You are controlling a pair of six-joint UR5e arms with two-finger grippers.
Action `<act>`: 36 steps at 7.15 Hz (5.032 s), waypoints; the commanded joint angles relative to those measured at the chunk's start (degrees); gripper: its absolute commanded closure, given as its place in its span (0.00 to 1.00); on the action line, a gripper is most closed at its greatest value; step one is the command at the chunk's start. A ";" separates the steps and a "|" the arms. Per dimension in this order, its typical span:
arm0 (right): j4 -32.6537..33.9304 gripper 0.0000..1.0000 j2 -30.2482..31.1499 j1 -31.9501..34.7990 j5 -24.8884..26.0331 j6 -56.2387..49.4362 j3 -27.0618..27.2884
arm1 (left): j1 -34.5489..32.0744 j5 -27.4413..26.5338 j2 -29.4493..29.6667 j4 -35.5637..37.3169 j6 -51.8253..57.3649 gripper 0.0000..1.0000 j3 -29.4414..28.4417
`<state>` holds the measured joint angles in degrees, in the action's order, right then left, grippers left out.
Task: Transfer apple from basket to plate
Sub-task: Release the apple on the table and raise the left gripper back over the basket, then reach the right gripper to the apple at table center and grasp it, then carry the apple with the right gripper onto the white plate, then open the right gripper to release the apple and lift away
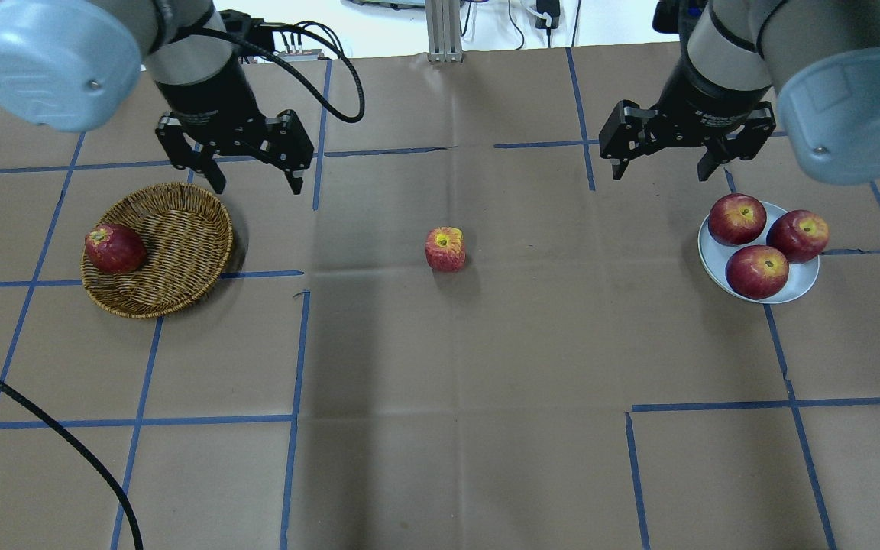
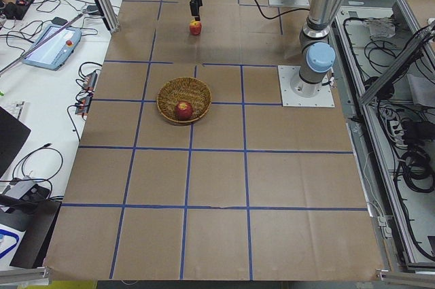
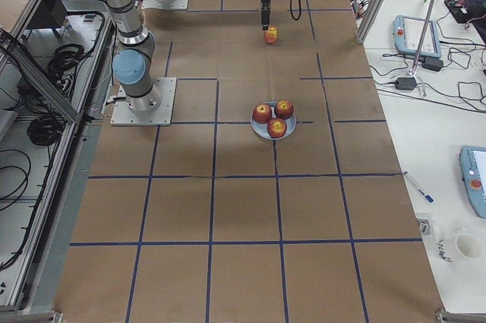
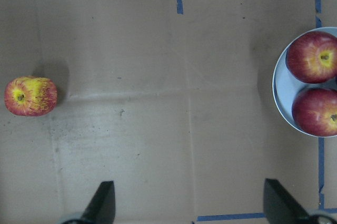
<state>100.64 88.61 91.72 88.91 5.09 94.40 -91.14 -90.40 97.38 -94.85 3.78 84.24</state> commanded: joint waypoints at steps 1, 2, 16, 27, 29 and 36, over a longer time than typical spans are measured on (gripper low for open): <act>6.29 0.00 -4.73 7.03 0.12 7.60 -0.10 | 3.93 -1.27 -5.77 -5.58 3.60 0.01 0.48; 10.32 0.00 -7.80 10.63 0.99 12.00 -0.18 | 4.04 -0.83 -7.27 -5.87 3.60 0.01 1.44; 33.30 0.63 -30.70 22.45 6.62 25.32 -1.15 | 4.04 -0.74 -7.82 -5.26 2.28 0.01 1.98; 19.02 0.63 -11.76 -27.37 -1.28 -36.18 9.02 | 4.04 -0.56 -6.94 -5.17 2.28 0.01 2.07; 24.49 0.63 -13.02 -27.39 -1.20 -36.47 13.07 | 4.04 -0.56 -6.85 -4.47 2.28 0.01 2.07; 23.91 0.00 -12.50 -26.86 -1.02 -35.94 9.42 | 4.04 -0.39 -6.32 -4.29 2.28 0.01 2.07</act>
<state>125.25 75.13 64.48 88.04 -31.04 106.01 -87.10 -90.86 90.96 -99.14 6.06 86.31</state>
